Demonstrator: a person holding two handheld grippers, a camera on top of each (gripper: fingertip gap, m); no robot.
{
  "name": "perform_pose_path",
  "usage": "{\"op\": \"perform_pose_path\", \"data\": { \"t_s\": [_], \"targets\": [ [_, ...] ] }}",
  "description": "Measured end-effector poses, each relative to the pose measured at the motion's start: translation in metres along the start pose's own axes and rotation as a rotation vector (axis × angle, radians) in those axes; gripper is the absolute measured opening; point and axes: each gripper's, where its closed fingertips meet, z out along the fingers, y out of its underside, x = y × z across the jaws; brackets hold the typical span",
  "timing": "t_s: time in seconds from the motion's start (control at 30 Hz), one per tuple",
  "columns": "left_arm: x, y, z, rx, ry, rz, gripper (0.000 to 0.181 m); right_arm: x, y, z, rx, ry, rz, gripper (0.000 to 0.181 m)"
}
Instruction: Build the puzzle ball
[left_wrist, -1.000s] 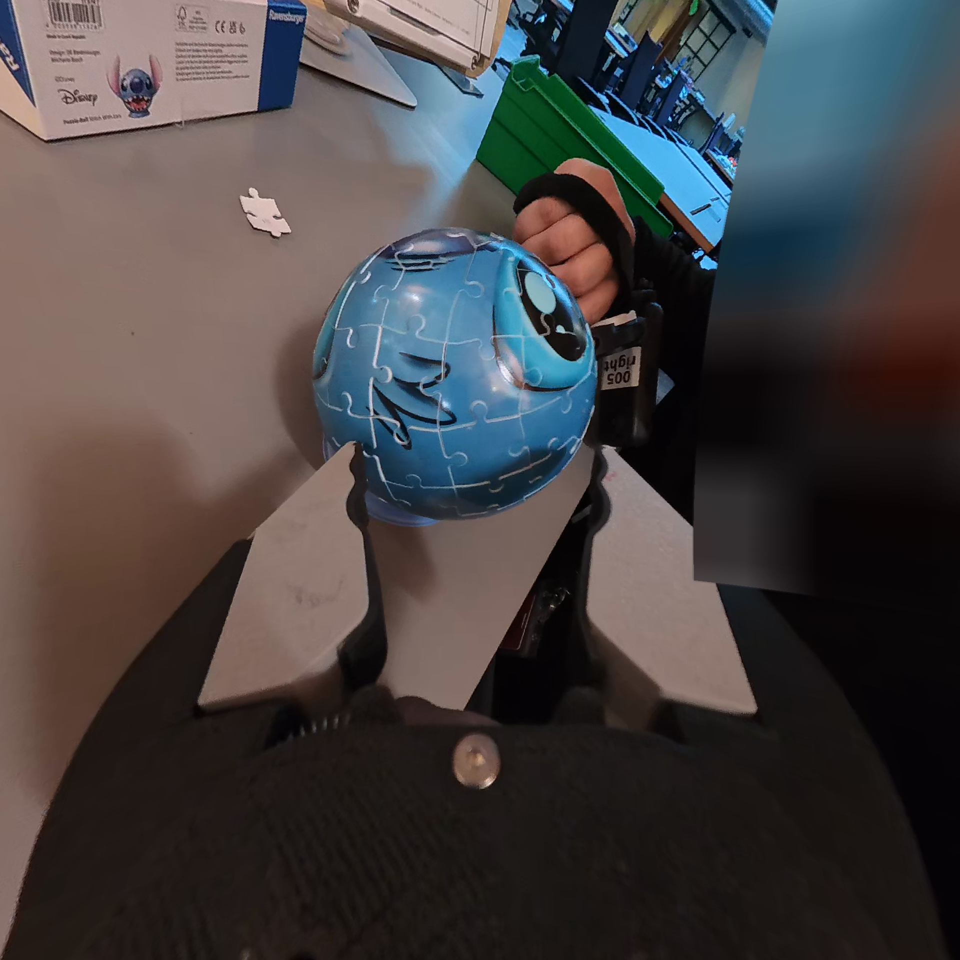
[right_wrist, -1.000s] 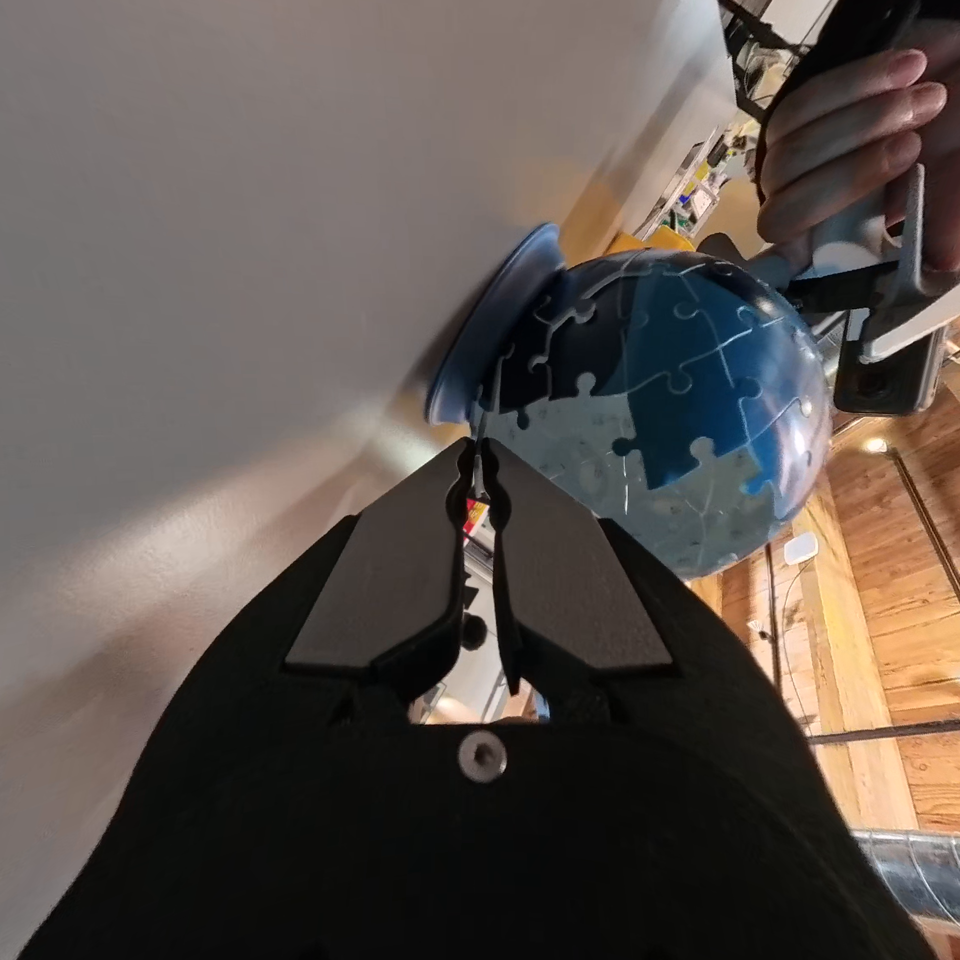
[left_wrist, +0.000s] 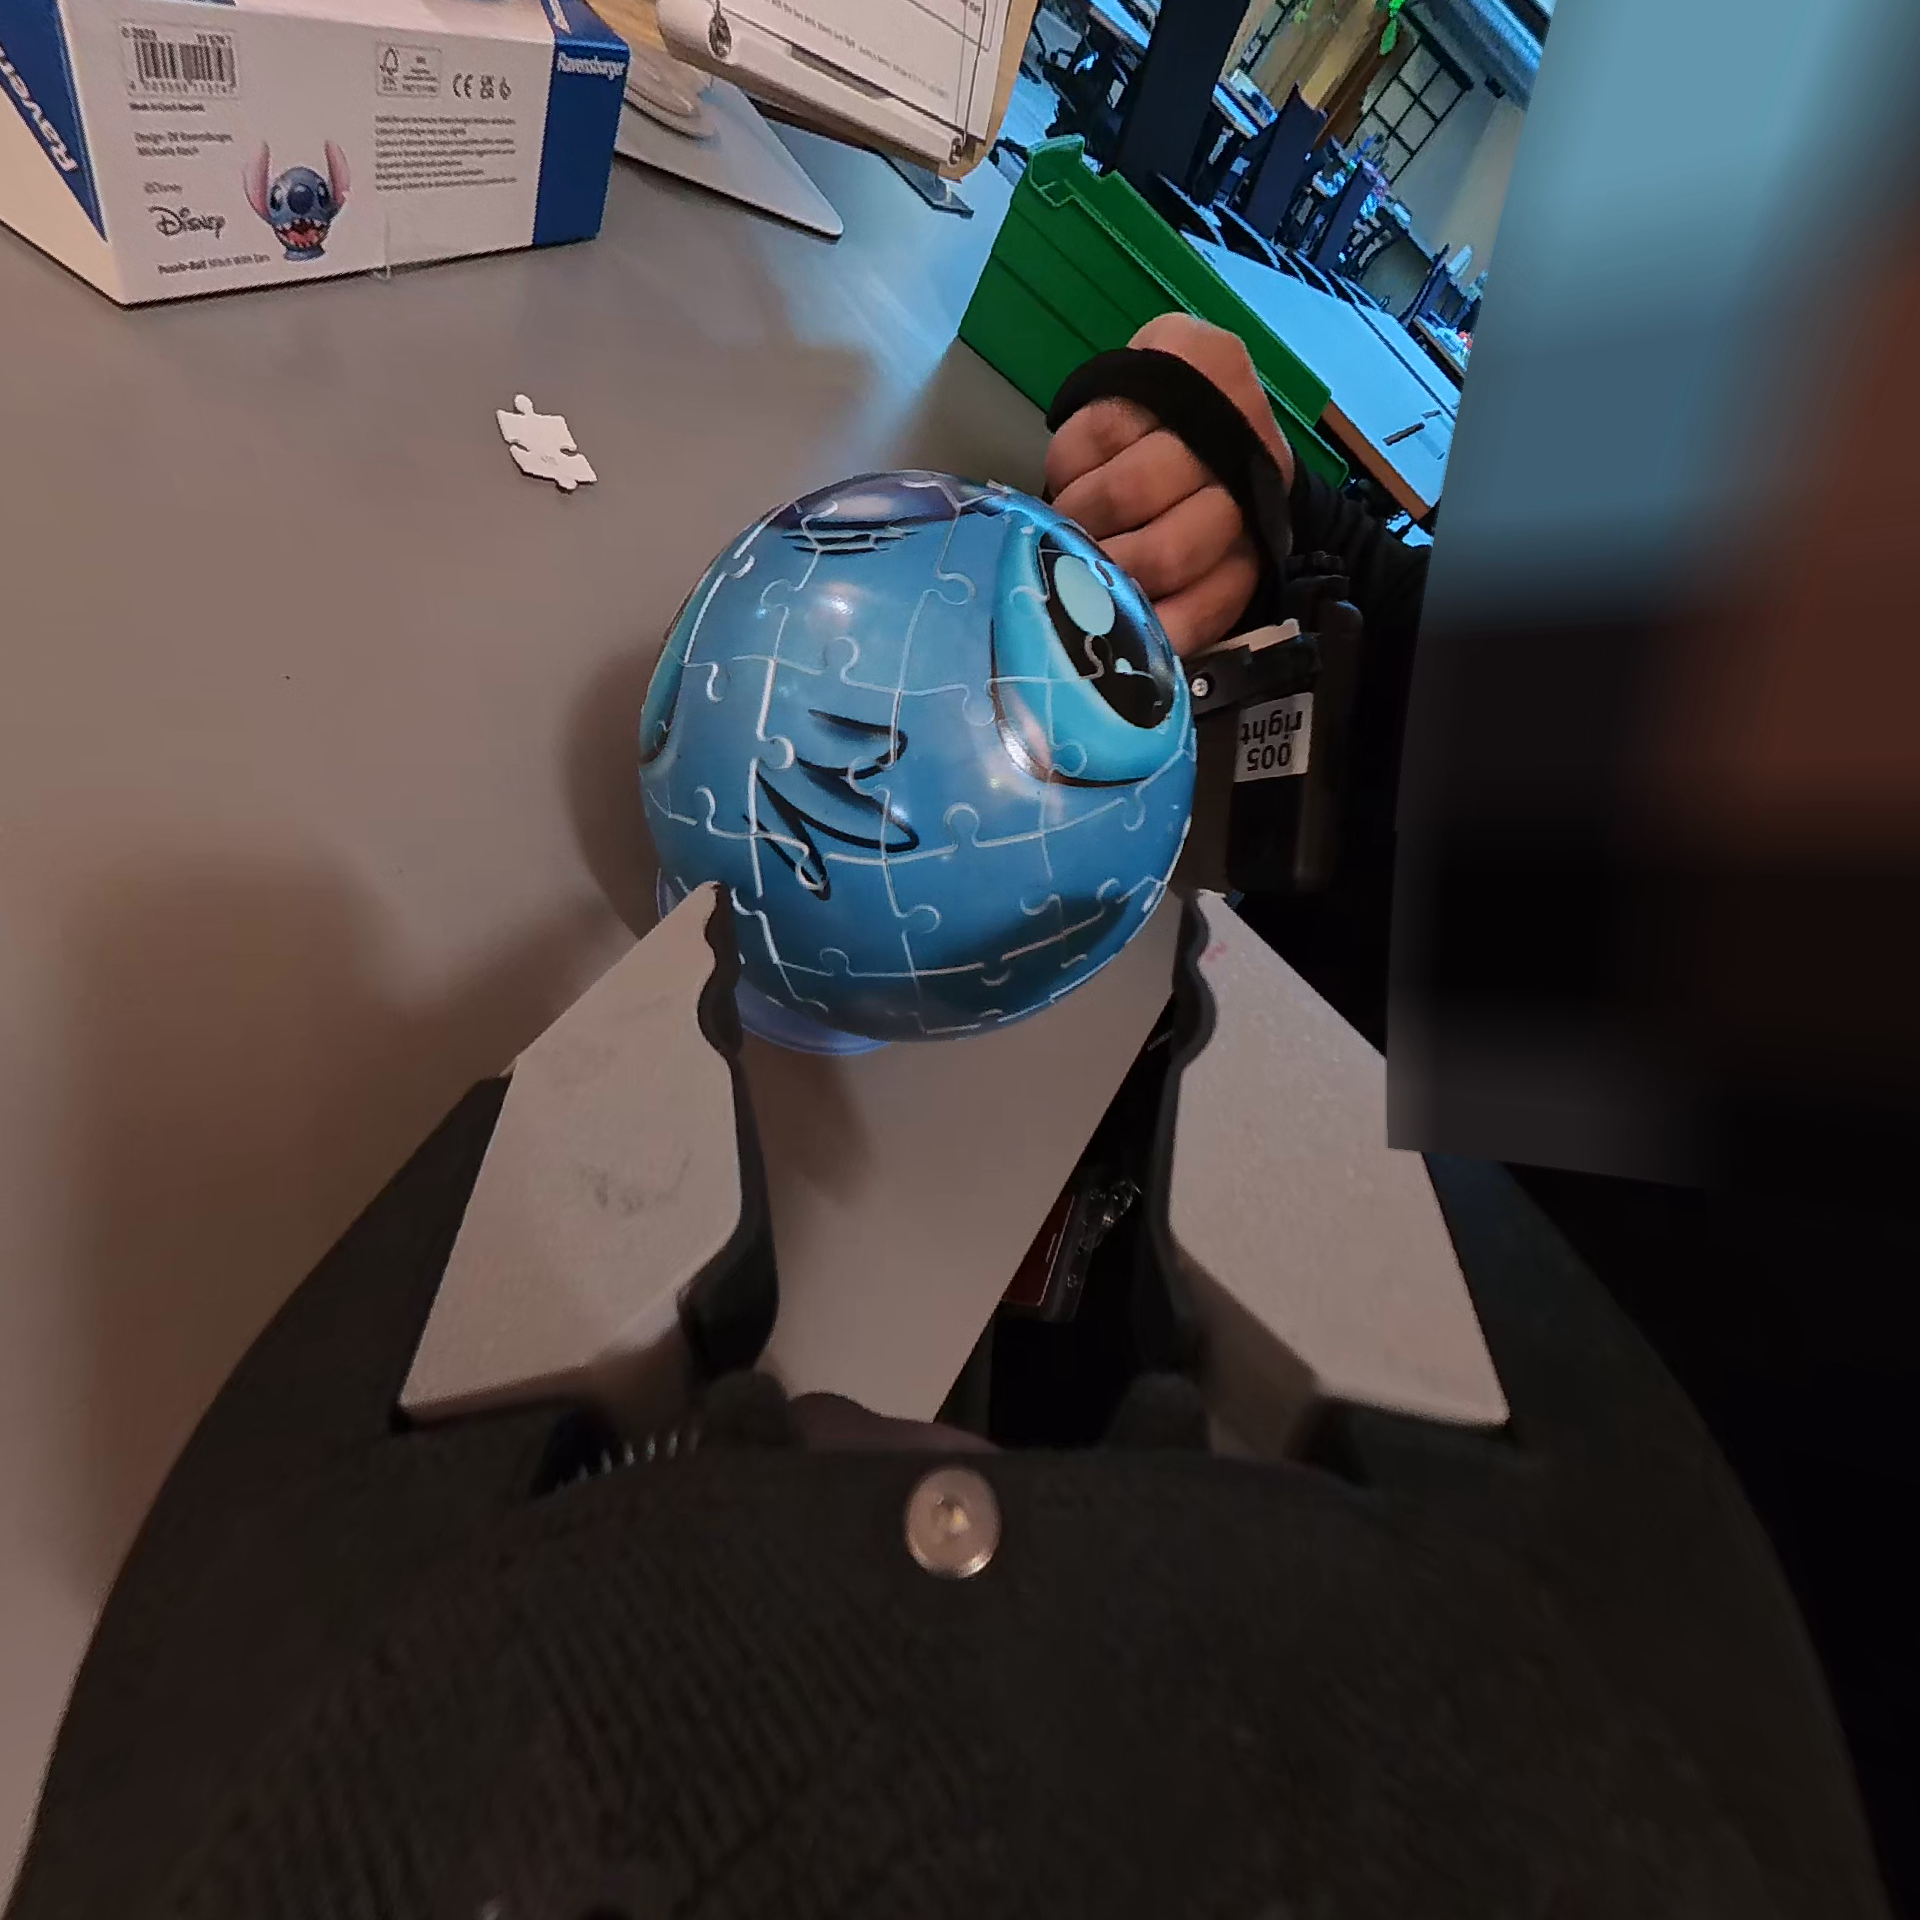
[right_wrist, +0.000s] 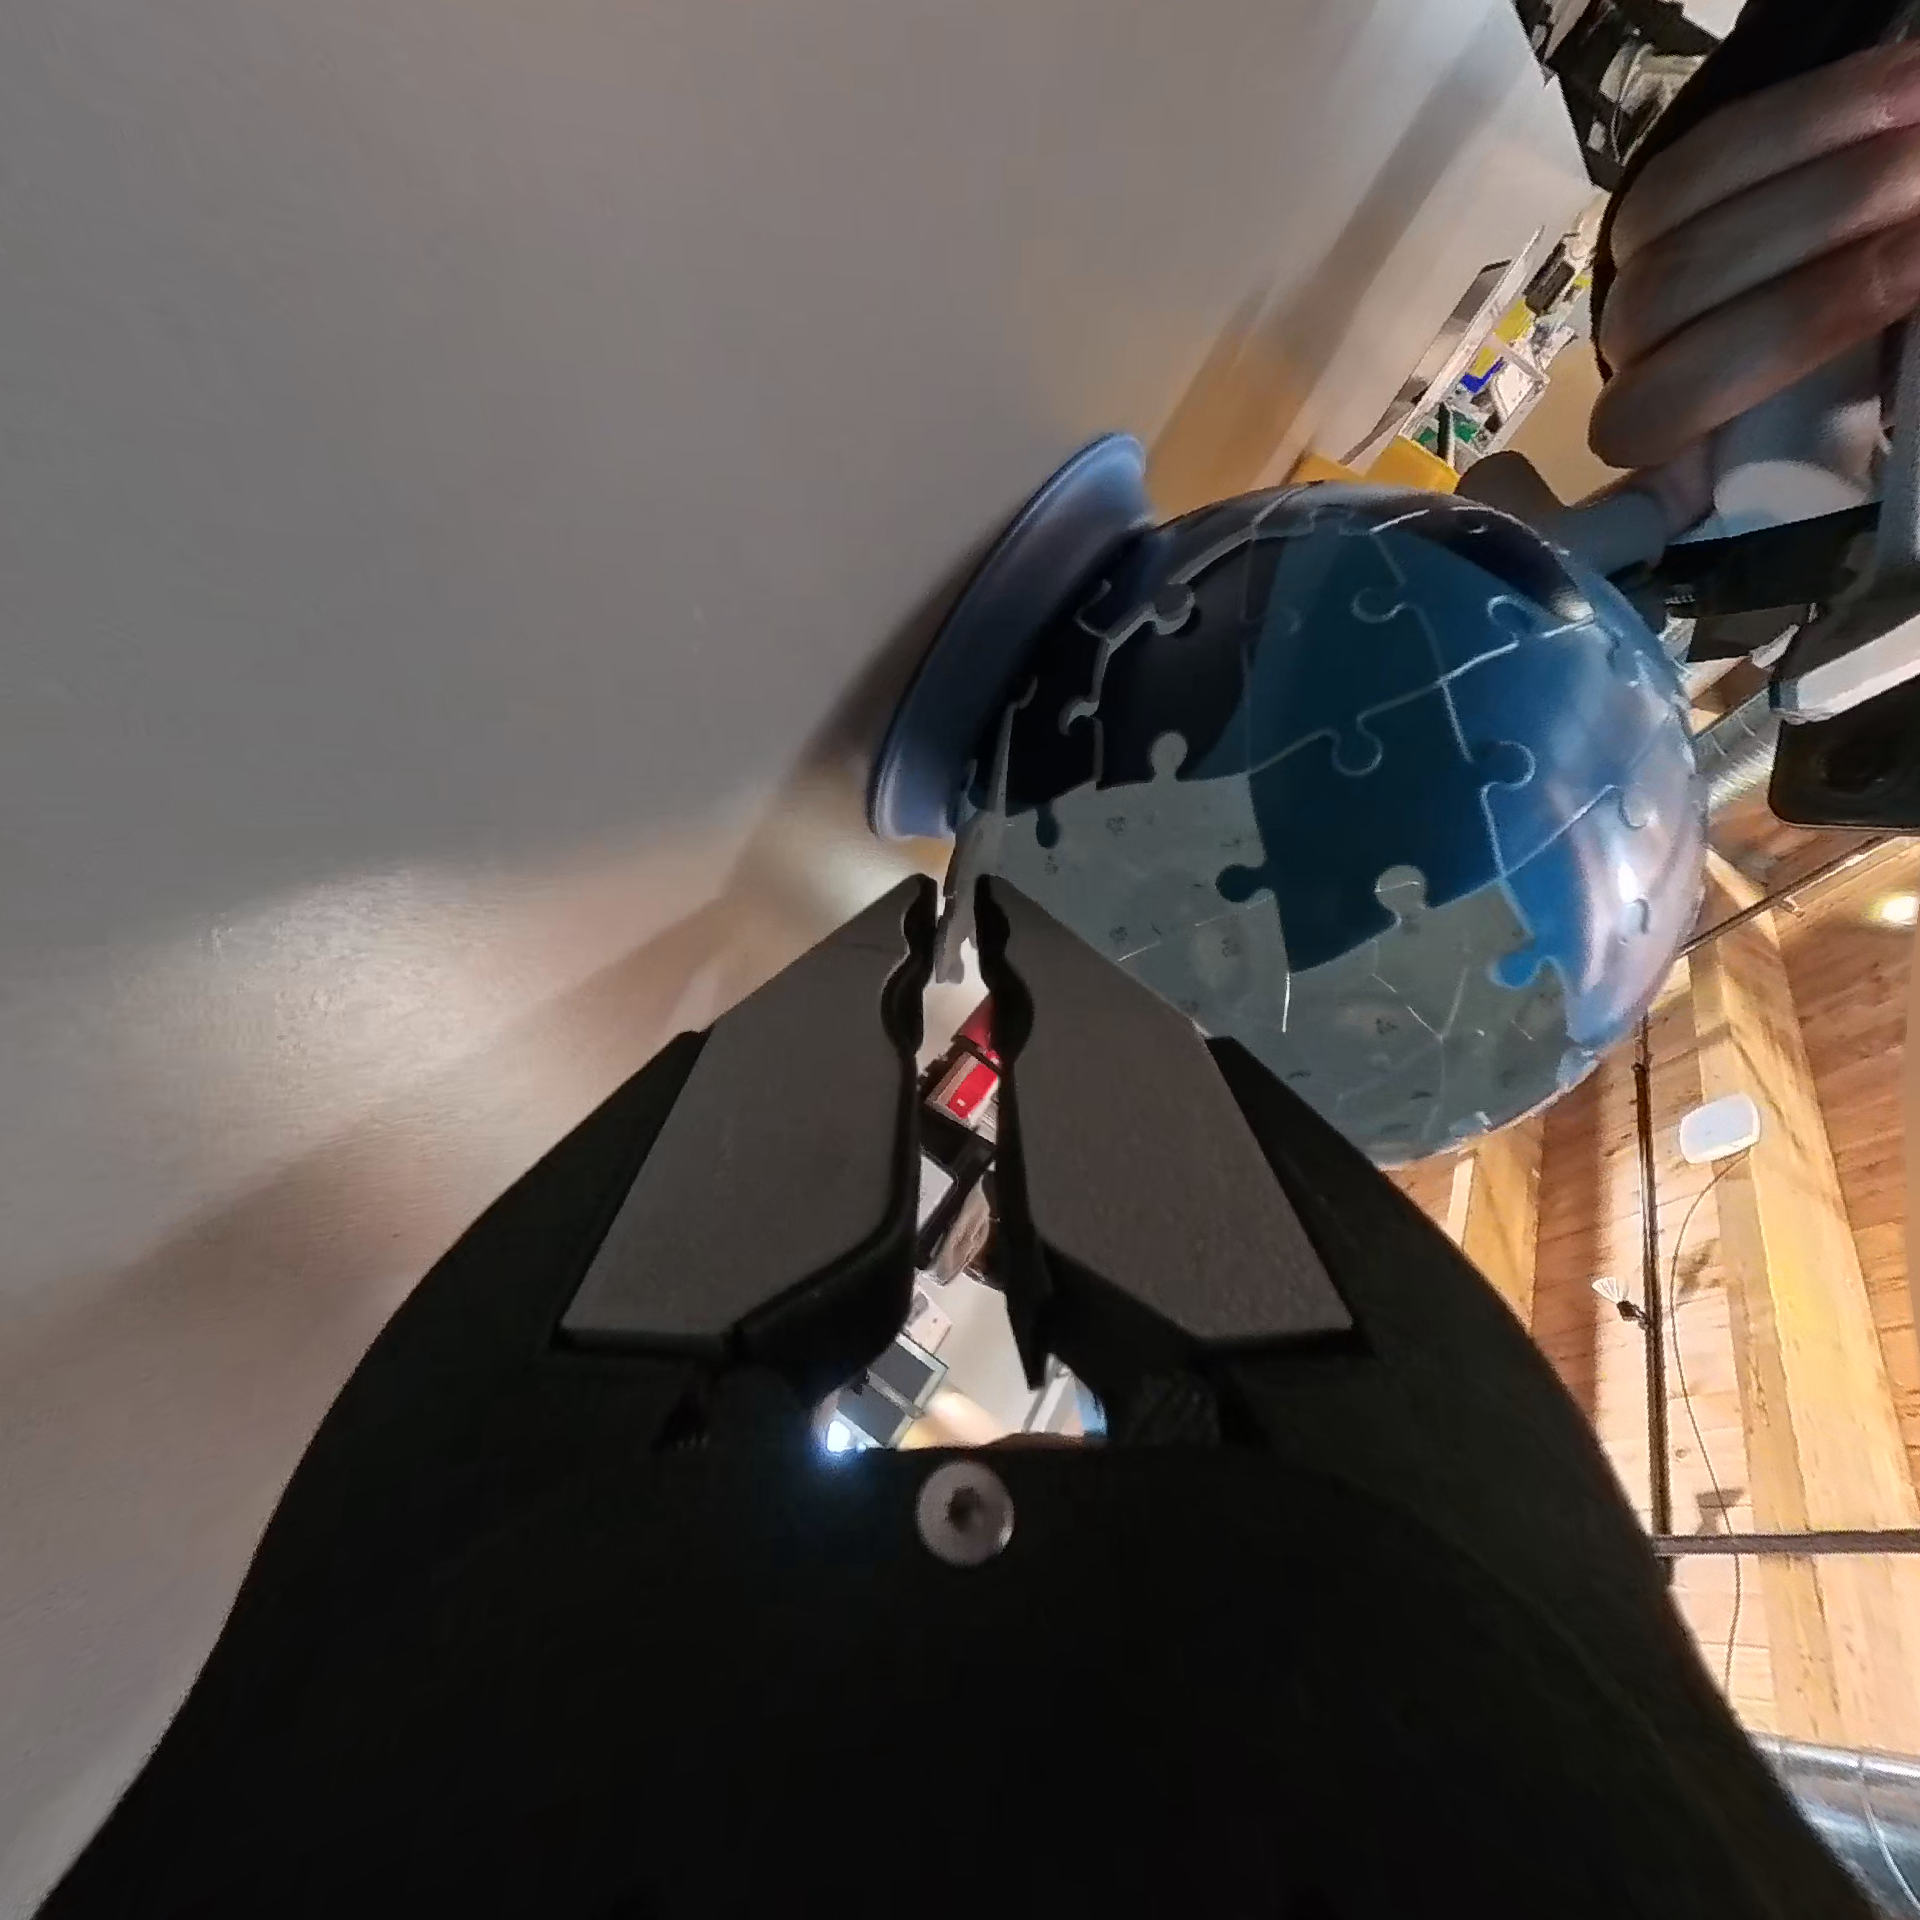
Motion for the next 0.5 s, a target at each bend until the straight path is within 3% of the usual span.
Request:
{"op": "perform_pose_path", "data": {
  "t_s": [0.5],
  "targets": [
    [-0.0010,0.0010,-0.0001,0.007,0.001,-0.011,0.082,-0.0027,-0.0025,0.0100,0.005,-0.029,-0.010,0.010]
  ]
}}
